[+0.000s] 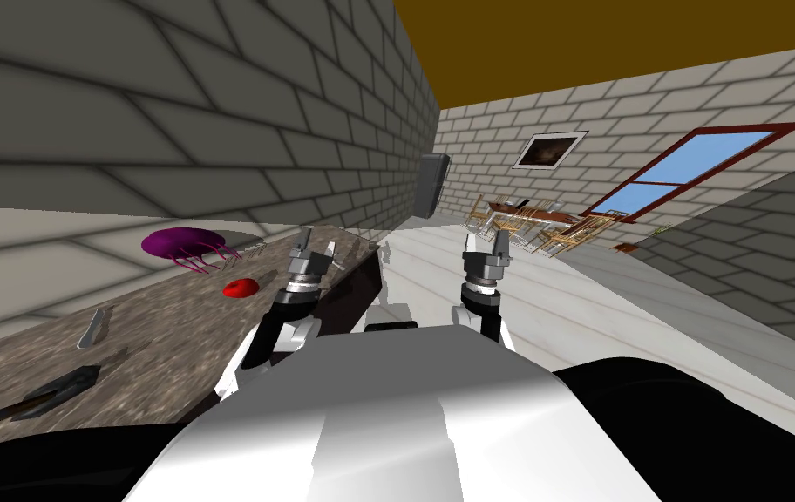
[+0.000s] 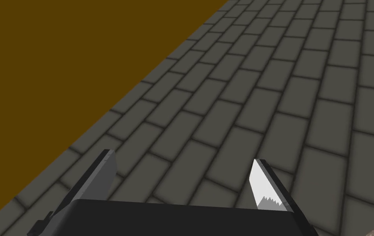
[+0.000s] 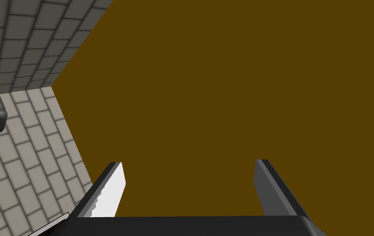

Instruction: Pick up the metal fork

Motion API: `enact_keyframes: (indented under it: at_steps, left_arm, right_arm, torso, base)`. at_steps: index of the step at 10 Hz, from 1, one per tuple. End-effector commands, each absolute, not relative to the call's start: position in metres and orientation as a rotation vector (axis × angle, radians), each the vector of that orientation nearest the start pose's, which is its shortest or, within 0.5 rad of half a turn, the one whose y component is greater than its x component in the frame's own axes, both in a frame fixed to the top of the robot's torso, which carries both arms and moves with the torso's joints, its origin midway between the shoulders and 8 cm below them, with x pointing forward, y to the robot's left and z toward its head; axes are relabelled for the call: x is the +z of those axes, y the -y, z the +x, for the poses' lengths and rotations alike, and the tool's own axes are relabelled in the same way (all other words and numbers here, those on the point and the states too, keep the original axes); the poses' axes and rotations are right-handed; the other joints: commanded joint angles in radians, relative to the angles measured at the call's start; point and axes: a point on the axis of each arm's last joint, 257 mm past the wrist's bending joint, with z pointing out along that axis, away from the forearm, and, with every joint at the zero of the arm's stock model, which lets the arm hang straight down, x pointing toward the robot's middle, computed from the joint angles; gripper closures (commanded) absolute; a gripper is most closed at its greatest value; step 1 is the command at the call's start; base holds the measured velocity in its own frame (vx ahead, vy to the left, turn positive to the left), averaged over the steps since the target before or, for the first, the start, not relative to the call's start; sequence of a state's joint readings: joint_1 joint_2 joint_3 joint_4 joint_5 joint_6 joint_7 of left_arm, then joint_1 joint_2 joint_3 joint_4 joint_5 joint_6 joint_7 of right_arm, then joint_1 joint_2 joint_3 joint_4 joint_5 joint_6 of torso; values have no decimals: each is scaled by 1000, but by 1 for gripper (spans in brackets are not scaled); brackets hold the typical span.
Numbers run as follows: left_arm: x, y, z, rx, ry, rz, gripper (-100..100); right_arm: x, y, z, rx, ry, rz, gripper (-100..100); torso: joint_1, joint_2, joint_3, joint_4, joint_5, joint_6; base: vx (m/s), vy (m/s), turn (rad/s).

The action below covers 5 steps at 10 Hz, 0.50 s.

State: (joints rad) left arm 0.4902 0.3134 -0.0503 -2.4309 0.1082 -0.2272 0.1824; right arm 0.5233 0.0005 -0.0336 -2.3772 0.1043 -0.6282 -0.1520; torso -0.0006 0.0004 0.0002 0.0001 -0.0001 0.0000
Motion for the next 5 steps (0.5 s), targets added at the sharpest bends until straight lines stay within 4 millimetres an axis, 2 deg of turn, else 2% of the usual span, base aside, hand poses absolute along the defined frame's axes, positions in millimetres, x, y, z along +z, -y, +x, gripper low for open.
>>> enact_keyframes:
  at_steps: [1,5]
  left_arm:
    - [25,-229,364,-1546,-921,-714,-100]
    - [1,-226,375,-1507,-1049,-762,-100]
  right_arm:
    - [79,265,298,1385,-514,467,0]
    - [79,265,298,1385,-514,467,0]
  torso:
    - [0,0,0,0,0,0]
    - [0,0,0,0,0,0]
  base:
    - [-6,-11,-4]
    - [-3,-11,-11]
